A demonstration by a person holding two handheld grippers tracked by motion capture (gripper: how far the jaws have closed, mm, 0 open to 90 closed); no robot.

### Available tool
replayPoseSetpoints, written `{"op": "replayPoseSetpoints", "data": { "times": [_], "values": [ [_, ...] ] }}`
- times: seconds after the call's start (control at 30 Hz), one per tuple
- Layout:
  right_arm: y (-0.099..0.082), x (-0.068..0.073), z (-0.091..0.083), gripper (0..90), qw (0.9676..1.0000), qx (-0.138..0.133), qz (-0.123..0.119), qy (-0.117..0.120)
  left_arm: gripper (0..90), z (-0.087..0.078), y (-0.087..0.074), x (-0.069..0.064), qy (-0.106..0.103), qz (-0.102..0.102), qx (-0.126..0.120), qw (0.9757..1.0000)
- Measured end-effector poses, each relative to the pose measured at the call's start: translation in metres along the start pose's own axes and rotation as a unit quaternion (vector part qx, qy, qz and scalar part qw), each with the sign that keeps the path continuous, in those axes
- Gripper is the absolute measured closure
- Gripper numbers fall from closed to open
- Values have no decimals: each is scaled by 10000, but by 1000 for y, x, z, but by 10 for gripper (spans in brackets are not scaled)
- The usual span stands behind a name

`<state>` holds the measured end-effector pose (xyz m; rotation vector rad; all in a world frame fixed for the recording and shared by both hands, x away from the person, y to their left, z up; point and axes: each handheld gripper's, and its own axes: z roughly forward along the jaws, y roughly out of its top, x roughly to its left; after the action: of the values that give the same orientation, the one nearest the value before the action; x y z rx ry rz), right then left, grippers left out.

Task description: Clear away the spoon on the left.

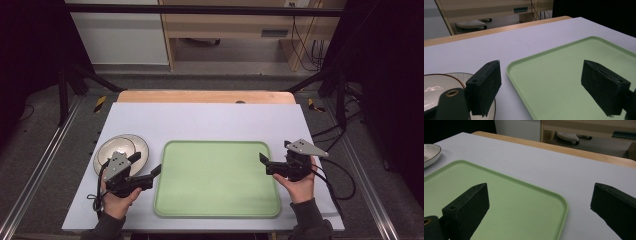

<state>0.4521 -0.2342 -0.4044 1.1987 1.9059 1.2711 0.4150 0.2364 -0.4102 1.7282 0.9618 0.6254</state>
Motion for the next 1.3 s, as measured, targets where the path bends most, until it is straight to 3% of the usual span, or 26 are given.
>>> {"op": "replayPoseSetpoints", "data": {
  "times": [0.7,1.3],
  "values": [
    [1,-2,-4,25,9999,-22,80,-78,151,-18,15,4,-43,84,-190,9998],
    [2,0,-3,24,9999,61,79,-54,140,-37,23,19,36,89,-253,9996]
  ]
}}
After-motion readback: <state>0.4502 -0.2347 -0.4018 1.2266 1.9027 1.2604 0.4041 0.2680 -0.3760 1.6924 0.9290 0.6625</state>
